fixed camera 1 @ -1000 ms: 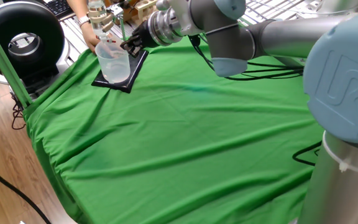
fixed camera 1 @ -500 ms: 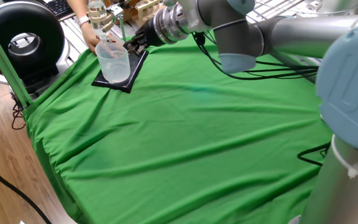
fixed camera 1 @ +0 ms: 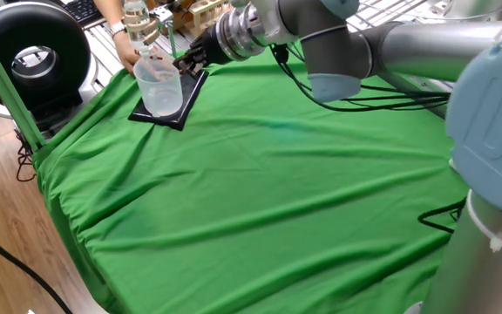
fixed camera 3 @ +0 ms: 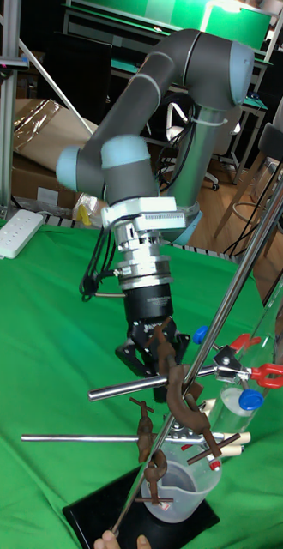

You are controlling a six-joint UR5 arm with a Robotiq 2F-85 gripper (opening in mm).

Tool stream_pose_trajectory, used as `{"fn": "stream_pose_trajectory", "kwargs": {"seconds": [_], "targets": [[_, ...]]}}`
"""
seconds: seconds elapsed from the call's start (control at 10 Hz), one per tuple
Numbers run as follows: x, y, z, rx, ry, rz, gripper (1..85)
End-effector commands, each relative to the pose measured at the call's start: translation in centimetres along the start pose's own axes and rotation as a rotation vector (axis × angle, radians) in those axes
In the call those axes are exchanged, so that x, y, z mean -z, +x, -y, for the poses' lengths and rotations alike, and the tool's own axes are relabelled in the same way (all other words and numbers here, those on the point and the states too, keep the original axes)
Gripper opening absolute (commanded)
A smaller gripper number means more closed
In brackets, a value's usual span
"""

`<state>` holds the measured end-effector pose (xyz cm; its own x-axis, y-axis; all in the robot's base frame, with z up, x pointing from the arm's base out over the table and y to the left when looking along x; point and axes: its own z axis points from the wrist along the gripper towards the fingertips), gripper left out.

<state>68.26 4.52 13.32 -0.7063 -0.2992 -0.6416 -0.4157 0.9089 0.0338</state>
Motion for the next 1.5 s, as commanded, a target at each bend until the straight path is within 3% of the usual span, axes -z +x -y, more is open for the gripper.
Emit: {"fn": "stream_pose_trajectory", "kwargs": {"seconds": [0.0, 0.2, 0.4, 0.6, 0.7, 0.8, 0.9, 1.1, 1.3, 1.4], "targets": [[4.2, 7.2, 0.3, -0.186, 0.057, -0.278, 1.3], [6.7, 9.8, -1.1, -0.281, 0.042, -0.423, 1.3], [8.3, 11.5, -2.9, -0.408, 0.067, -0.565, 1.3], [9.5, 11.6, -3.3, -0.463, 0.113, -0.625, 1.3], [10.1, 12.1, -2.8, -0.468, 0.173, -0.664, 1.3], [10.4, 12.2, -1.6, -0.44, 0.227, -0.674, 1.3], [10.2, 11.8, -1.4, -0.45, 0.231, -0.654, 1.3], [9.5, 11.1, -1.3, -0.471, 0.232, -0.634, 1.3], [8.2, 10.2, -1.5, -0.484, 0.193, -0.605, 1.3], [7.7, 10.0, -1.3, -0.483, 0.191, -0.602, 1.3]]}}
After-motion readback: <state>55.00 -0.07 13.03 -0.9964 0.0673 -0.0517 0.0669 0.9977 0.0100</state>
